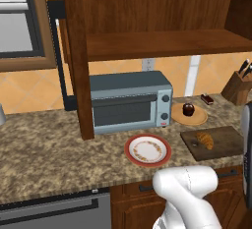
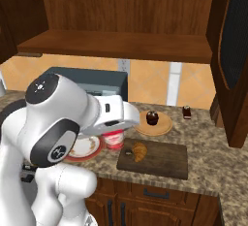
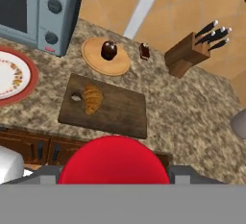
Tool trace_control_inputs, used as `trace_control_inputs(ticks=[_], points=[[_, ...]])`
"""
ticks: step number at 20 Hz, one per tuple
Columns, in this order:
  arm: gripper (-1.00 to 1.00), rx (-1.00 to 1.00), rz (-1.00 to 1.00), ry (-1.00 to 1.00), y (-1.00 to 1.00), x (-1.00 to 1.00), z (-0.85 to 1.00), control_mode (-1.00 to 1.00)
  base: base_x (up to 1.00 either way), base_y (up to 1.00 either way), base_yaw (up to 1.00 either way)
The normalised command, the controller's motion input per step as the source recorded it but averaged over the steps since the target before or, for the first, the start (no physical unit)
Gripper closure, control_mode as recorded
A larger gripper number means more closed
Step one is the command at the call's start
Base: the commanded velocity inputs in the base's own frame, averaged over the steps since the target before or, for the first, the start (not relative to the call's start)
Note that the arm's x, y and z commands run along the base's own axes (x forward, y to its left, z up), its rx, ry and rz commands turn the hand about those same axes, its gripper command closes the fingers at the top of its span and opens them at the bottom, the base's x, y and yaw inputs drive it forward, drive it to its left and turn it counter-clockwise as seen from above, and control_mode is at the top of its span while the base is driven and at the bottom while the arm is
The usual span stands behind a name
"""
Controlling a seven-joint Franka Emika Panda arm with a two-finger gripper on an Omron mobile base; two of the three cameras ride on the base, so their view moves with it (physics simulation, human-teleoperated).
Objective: From the different types of pastries on the counter, select a croissant and place it on the cutting board. Then retrieve a jar of jam from the cabinet and place it alongside the croissant on the cutting board.
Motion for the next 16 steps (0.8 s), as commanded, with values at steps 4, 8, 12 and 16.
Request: trace_control_inputs(ticks=[4,8,12,16], points=[[1.00,-0.11,0.03,0.01,0.00,0.20,-0.50,-1.00,0.00,0.00,0.00],[1.00,-0.02,0.07,0.00,-0.09,0.13,-0.33,-1.00,0.00,0.00,0.00],[1.00,0.04,0.15,0.10,-0.35,0.13,-0.08,-1.00,0.00,0.00,0.00],[1.00,0.01,0.09,0.05,-0.20,0.17,-0.12,-1.00,0.00,0.00,0.00]])
